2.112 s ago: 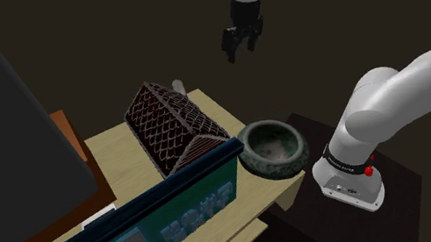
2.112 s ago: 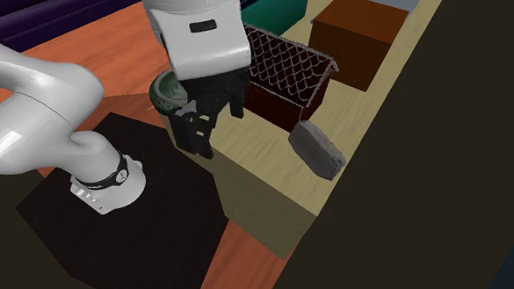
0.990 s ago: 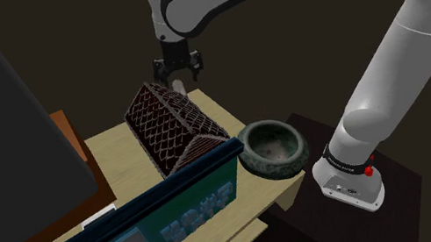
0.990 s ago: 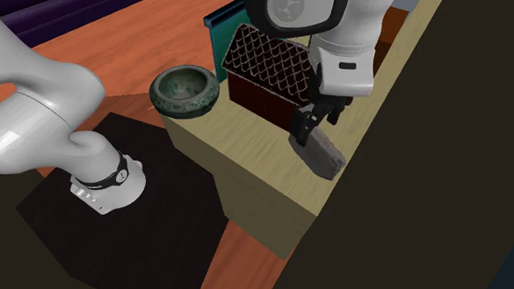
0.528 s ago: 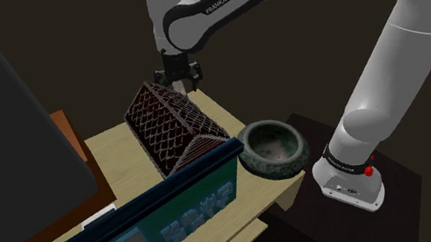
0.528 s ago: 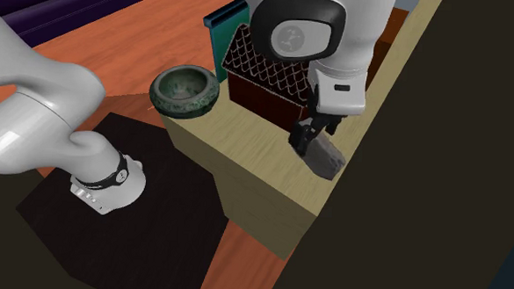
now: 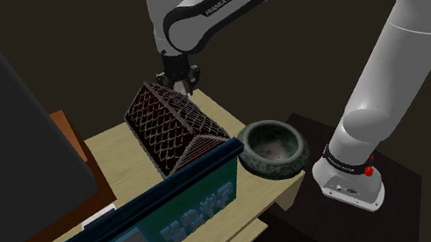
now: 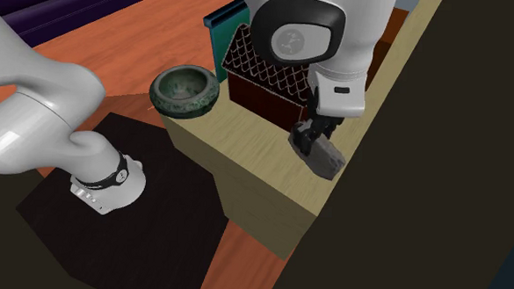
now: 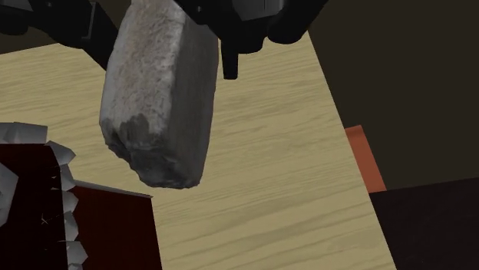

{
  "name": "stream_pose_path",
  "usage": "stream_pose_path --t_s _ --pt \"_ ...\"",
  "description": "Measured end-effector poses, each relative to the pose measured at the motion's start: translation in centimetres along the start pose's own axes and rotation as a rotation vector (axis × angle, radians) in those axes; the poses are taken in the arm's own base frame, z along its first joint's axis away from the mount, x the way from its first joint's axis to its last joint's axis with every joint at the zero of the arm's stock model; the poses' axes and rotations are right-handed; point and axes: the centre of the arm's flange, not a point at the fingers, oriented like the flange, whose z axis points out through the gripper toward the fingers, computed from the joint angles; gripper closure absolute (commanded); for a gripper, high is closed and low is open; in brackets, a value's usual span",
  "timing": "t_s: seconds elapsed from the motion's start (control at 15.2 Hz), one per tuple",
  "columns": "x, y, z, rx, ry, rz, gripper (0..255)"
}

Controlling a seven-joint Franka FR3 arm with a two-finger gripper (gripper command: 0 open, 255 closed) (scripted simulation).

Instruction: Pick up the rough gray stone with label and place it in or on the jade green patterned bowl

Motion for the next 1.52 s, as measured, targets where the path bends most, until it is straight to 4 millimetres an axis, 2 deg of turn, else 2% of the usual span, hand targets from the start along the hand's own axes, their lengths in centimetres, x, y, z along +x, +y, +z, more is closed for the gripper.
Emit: stream_pose_path --t_s 0.66,1.52 --pt "0.0 0.0 -0.3 0.0 0.0 0.0 255" --pt "0.6 0.1 -6.9 0.0 0.0 0.0 255"
